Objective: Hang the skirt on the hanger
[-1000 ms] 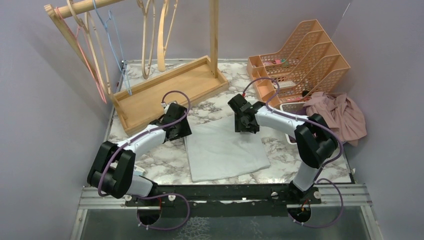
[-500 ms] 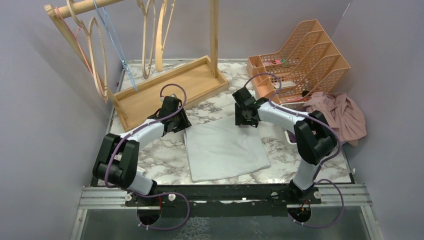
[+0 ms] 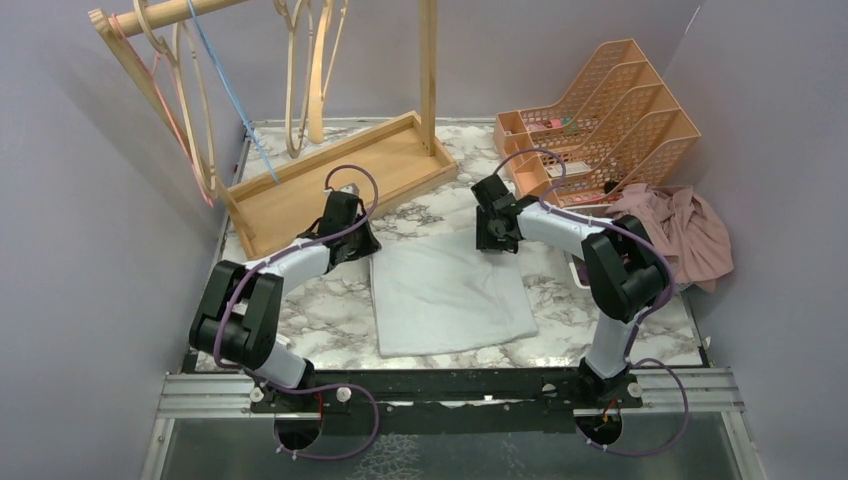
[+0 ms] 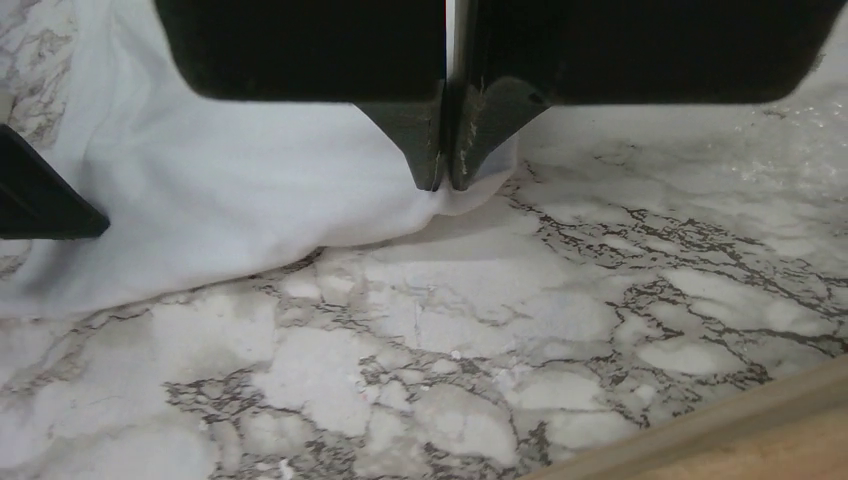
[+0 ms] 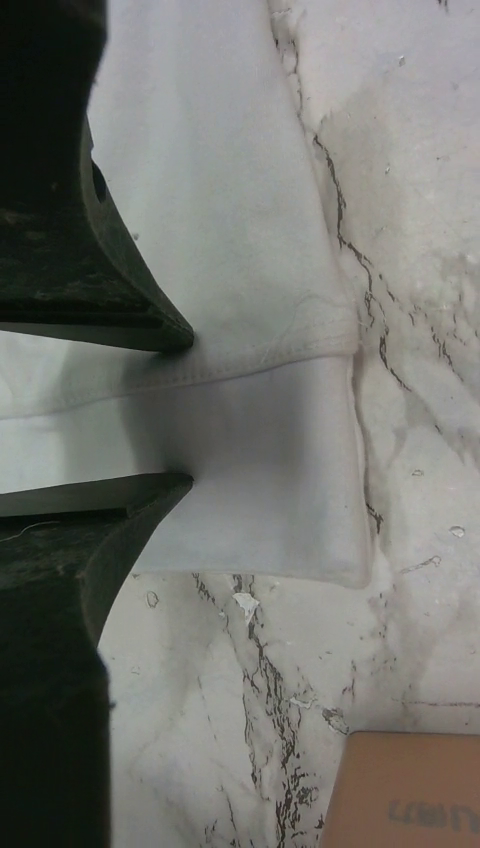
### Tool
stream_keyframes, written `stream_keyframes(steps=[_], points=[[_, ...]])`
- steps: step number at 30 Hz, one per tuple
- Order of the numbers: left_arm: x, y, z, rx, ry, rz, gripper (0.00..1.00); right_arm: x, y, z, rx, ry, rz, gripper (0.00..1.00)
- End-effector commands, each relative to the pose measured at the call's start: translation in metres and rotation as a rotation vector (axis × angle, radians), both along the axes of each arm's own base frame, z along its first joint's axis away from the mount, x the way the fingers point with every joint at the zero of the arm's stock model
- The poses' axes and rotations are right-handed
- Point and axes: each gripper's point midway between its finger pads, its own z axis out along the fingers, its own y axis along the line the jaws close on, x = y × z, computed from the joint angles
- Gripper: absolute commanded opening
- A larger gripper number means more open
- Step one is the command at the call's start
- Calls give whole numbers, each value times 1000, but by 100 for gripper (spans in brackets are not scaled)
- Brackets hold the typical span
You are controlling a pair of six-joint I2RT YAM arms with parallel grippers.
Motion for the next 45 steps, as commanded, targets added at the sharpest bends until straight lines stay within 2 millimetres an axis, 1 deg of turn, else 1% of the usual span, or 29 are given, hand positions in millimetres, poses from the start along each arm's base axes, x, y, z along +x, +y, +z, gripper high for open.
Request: stream_keyframes(steps=[1, 3, 5, 7, 8, 10, 11, 12, 13, 15, 18, 21, 23, 24, 25, 27, 28, 31, 33, 36, 38, 40, 41, 45], points=[[22, -4, 59, -38, -287, -57, 0, 2, -6, 0, 22, -19, -38, 50], [19, -2, 76, -59, -372, -45, 0, 5, -5, 2, 33, -36, -46, 47], [15, 5, 90, -66, -441, -11, 0, 8, -4, 8, 46, -58, -55, 45], [12, 15, 94, -52, -472, 39, 0, 13, -2, 14, 61, -87, -60, 43], [10, 20, 92, -39, -468, 62, 2, 15, -1, 16, 70, -103, -61, 42], [7, 30, 81, -7, -420, 108, 39, 20, 1, 22, 88, -132, -61, 41], [6, 33, 76, 7, -387, 125, 47, 22, 3, 24, 96, -143, -57, 41], [3, 35, 70, 19, -352, 136, 53, 24, 6, 27, 104, -153, -49, 42], [1, 35, 67, 24, -321, 142, 56, 26, 8, 31, 115, -162, -38, 43], [-4, 34, 61, 27, -271, 134, 58, 28, 12, 40, 131, -169, -25, 47], [-17, 22, 57, -33, -222, 92, 61, 22, 15, 54, 160, -161, -17, 53], [-36, 4, 50, -127, -171, 26, 61, 3, 18, 58, 204, -108, 3, 56], [-49, -4, 43, -155, -146, -4, 61, -12, 21, 61, 230, -72, 41, 56], [-55, -7, 41, -159, -138, -16, 61, -17, 22, 66, 245, -65, 58, 56], [-60, -11, 40, -166, -139, -36, 61, -22, 23, 74, 263, -67, 74, 56], [-68, -18, 42, -182, -149, -71, 61, -26, 32, 100, 318, -99, 128, 56], [-72, -21, 44, -188, -156, -90, 61, -26, 38, 115, 354, -123, 161, 56], [-80, -30, 53, -199, -189, -136, 61, -26, 61, 171, 492, -216, 264, 58], [-86, -35, 63, -209, -221, -166, 61, -30, 80, 209, 592, -274, 342, 59], [-90, -41, 93, -225, -311, -205, 61, -35, 102, 256, 684, -370, 426, 63], [-90, -39, 120, -219, -386, -212, 61, -38, 111, 275, 715, -412, 443, 67], [-87, -31, 156, -195, -476, -202, 64, -39, 115, 285, 736, -439, 439, 68], [-85, -26, 178, -174, -530, -192, 65, -39, 115, 285, 739, -443, 434, 69], [-78, 3, 258, -27, -730, -152, 73, -40, 114, 270, 737, -415, 398, 69]])
